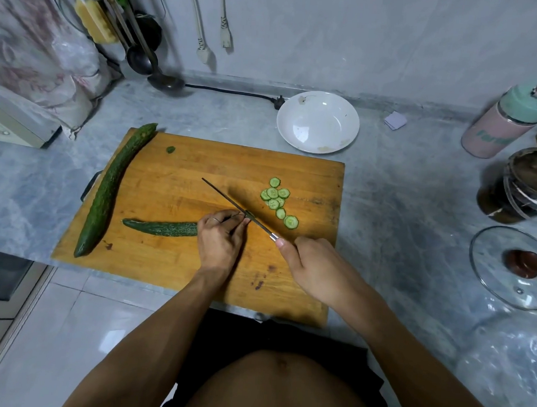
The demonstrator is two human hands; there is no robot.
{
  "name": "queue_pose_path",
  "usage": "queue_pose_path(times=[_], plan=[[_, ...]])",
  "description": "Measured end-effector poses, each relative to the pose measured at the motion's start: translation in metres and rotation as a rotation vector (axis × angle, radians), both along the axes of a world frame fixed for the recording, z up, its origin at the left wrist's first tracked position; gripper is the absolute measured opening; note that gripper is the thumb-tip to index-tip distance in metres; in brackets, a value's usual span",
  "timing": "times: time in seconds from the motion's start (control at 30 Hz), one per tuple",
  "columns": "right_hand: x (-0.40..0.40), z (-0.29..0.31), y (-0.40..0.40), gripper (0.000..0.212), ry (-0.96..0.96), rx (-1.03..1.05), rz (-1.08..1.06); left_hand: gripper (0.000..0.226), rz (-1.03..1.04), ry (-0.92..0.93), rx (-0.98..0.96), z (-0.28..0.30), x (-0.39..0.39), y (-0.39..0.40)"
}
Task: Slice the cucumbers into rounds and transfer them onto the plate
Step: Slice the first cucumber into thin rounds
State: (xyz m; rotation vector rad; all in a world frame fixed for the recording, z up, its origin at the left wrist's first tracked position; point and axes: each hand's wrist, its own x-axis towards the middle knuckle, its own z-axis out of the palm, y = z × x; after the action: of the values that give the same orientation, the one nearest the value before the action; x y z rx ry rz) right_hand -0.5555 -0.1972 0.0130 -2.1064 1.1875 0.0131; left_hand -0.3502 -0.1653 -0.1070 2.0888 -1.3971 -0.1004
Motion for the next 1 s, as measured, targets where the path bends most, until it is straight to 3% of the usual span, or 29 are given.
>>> queue_pose_path(times=[0.73,1.0], plan=[[0.023,-0.017,-0.011,0.049,0.011,0.114,-0.016,0.019,-0.005,-0.031,0.023,-0.005,0.001,0.005],[0.014,-0.012,0.004,0.051,-0.033,0.043,-0.011,0.017,-0.005,-0.006,0.039,-0.006,0.005,0.003]])
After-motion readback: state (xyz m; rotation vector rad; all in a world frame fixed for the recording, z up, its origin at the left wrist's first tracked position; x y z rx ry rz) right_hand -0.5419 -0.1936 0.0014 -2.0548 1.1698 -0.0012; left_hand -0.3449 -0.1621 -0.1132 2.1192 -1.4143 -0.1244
